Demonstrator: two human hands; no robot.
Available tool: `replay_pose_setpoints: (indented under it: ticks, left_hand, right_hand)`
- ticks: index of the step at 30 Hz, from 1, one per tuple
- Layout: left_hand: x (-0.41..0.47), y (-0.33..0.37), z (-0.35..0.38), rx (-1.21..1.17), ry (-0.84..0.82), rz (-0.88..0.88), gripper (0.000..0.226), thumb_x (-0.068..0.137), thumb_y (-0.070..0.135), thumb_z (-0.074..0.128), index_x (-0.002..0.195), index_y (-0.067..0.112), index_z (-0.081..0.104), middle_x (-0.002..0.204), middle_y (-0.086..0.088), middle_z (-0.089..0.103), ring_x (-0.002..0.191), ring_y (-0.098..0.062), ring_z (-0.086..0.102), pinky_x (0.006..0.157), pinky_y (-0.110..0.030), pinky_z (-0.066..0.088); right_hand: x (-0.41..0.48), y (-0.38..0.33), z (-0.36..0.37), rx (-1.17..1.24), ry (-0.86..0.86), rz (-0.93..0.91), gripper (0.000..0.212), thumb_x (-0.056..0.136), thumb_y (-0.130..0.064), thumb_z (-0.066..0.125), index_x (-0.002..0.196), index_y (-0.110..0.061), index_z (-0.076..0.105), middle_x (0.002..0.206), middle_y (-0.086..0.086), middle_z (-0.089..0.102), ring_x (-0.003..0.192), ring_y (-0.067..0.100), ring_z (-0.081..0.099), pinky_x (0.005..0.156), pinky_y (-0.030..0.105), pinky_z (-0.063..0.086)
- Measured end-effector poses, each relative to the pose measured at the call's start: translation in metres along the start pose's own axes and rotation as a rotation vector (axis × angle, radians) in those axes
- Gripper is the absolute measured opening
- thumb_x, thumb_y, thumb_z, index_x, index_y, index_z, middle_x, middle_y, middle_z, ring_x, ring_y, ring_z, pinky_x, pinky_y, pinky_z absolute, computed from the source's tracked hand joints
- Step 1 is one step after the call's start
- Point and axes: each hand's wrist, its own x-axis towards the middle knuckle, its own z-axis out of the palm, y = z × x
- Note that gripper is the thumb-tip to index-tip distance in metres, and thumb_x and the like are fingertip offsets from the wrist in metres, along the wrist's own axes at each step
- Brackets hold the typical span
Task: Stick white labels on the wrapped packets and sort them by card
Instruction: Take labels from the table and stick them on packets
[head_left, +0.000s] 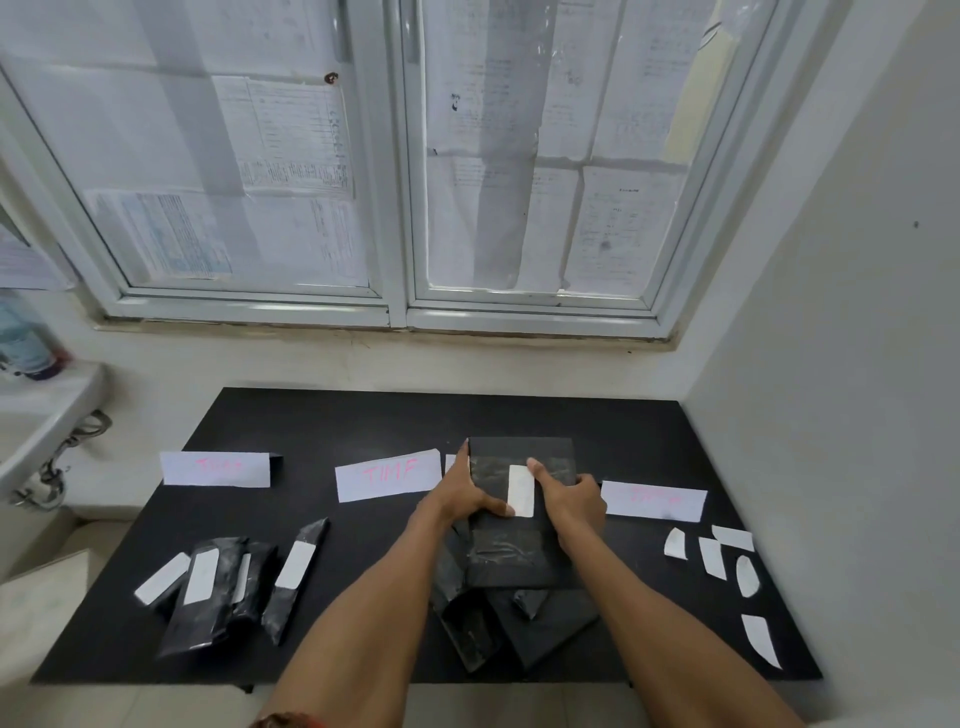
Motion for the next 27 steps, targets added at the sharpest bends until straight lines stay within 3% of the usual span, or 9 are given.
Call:
replay_pose_setpoints:
  ticks: [2,4,7,12,16,19,22,25,27]
  left_hand:
    - [-0.001,-0.002,0.001,0.017,-0.023,-0.007,0.137,0.055,0.011,0.093,0.154,0.025,-0.001,0.144,-0.003,0.043,0.131,-0.024,0.044,0.108,-0.038,0.041]
    - [-0.002,-0.004,0.003,-0.063,0.047,0.007,0.116,0.063,0.012,0.089,0.151,0.026,0.015,0.136,-0.001,0.049,0.122,-0.022,0.051,0.101,-0.034,0.045]
    - [0.001,-0.013,0.000,-0.209,0.253,0.033,0.070,0.065,0.018,0.088,0.124,0.018,0.049,0.122,-0.003,0.064,0.105,-0.018,0.062,0.094,-0.036,0.052]
    - [0.005,-0.026,-0.017,-0.341,0.368,-0.018,0.047,0.070,0.025,0.085,0.109,0.017,0.060,0.106,-0.002,0.070,0.096,-0.019,0.066,0.090,-0.039,0.054]
    - [0.005,-0.041,-0.032,-0.404,0.433,-0.073,0.042,0.070,0.030,0.083,0.104,0.019,0.062,0.104,-0.001,0.071,0.097,-0.022,0.067,0.092,-0.043,0.054]
    - [0.003,-0.060,-0.047,-0.410,0.474,-0.128,0.061,0.058,0.048,0.081,0.110,0.022,0.064,0.103,0.004,0.071,0.097,-0.020,0.067,0.092,-0.043,0.054]
    - [0.003,-0.080,-0.064,-0.368,0.506,-0.151,0.072,0.053,0.061,0.076,0.114,0.024,0.063,0.106,0.006,0.072,0.099,-0.018,0.067,0.093,-0.042,0.054]
    - [-0.005,-0.094,-0.086,-0.246,0.520,-0.205,0.081,0.064,0.059,0.073,0.130,0.020,0.049,0.121,-0.001,0.064,0.110,-0.025,0.061,0.097,-0.043,0.050]
    - [-0.014,-0.105,-0.106,-0.174,0.533,-0.249,0.082,0.070,0.050,0.071,0.138,0.019,0.038,0.127,-0.008,0.059,0.114,-0.030,0.058,0.099,-0.044,0.048]
  right_hand:
    - [-0.001,0.002,0.001,-0.012,0.008,0.019,0.076,0.059,-0.073,0.070,0.104,-0.013,0.057,0.106,0.006,0.064,0.100,0.030,0.060,0.083,0.037,0.049]
    - [-0.002,0.005,0.004,-0.004,-0.028,-0.002,0.079,0.058,-0.070,0.073,0.110,-0.014,0.056,0.110,0.006,0.064,0.102,0.029,0.060,0.083,0.036,0.049]
    - [-0.004,0.007,0.006,0.064,-0.229,-0.185,0.081,0.059,-0.047,0.087,0.124,-0.018,0.048,0.116,0.001,0.062,0.099,0.018,0.059,0.082,0.028,0.048]
    - [-0.007,0.008,0.012,-0.024,-0.518,-0.358,0.117,0.052,-0.030,0.093,0.146,-0.022,0.024,0.132,-0.004,0.048,0.117,0.014,0.049,0.099,0.029,0.044]
    - [-0.015,0.003,0.025,-0.081,-0.623,-0.377,0.129,0.052,-0.028,0.093,0.151,-0.024,0.010,0.139,-0.005,0.039,0.127,0.017,0.043,0.108,0.033,0.038]
    - [-0.024,0.000,0.041,-0.115,-0.685,-0.362,0.128,0.053,-0.033,0.092,0.150,-0.028,0.009,0.134,-0.012,0.036,0.125,0.013,0.042,0.109,0.033,0.038]
    - [-0.036,-0.002,0.067,-0.010,-0.605,-0.237,0.099,0.058,-0.051,0.085,0.138,-0.019,0.036,0.129,-0.003,0.056,0.113,0.016,0.057,0.097,0.037,0.050]
    - [-0.052,-0.003,0.100,0.009,-0.588,-0.117,0.040,0.077,-0.031,0.075,0.109,-0.014,0.058,0.105,0.000,0.066,0.093,0.017,0.064,0.076,0.029,0.053]
    - [-0.064,0.006,0.128,0.038,-0.635,0.025,0.023,0.079,-0.015,0.069,0.101,-0.009,0.063,0.098,0.008,0.069,0.088,0.024,0.066,0.078,0.039,0.057]
